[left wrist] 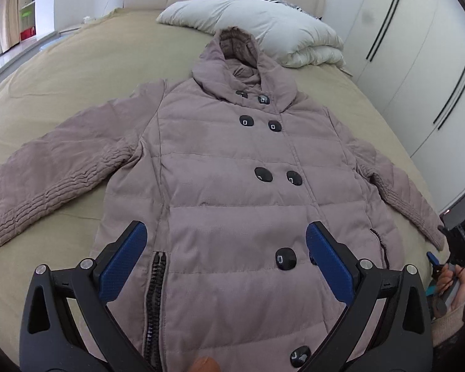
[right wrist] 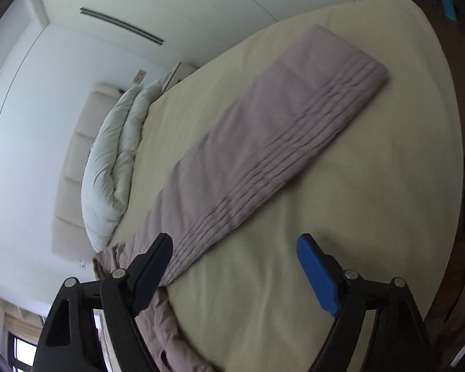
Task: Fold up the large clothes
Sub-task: 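Grasp the sleeve cuff with the right gripper and lift it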
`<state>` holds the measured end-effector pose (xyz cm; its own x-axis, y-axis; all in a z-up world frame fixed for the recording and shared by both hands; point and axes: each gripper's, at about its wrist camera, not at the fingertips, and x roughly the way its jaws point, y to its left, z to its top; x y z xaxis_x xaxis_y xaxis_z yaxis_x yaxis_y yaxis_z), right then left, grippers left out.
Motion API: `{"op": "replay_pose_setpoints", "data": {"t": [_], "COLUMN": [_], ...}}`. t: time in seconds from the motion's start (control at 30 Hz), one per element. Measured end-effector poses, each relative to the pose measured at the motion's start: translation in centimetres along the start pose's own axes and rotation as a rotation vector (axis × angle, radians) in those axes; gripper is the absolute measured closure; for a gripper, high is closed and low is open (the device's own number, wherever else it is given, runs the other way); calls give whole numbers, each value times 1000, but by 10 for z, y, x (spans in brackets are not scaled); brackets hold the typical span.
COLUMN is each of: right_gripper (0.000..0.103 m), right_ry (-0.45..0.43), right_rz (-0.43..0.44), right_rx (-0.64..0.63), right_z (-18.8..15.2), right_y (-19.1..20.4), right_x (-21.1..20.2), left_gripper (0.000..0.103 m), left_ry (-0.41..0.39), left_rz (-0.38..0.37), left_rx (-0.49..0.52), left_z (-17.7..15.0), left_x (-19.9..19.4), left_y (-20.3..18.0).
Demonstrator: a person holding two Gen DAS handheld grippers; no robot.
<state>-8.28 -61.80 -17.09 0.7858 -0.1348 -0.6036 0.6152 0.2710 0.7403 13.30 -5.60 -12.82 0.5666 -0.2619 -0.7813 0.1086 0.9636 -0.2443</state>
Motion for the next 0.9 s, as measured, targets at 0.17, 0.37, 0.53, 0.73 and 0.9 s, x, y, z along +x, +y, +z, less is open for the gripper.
{"op": "replay_pose_setpoints", "data": {"t": [0.17,0.37,0.53,0.73,0.9], "right_gripper": [28,64,87,91,91], "right_ry": [-61,-82,-142,-168,-182], "right_rz": [62,2,-116,-116,-119], "right_rx": [51,35,-297,-1154,-1646], "right_z": [33,68,71,-78,-224], "right_y": [-24,-33,43,210,241], "right_x": [0,14,10,25,62], "left_gripper": [0,0,3,3,3], "left_ry": [21,48,59,64,131], "left_rz": [-74,-200,-292,-459,-633], "left_rx": [-54,-82,-111,-279,-457], "left_z": [20,38,51,67,64], "left_x": [32,59,73,91,111], "left_y": [-8,-19,-22,2,23]}}
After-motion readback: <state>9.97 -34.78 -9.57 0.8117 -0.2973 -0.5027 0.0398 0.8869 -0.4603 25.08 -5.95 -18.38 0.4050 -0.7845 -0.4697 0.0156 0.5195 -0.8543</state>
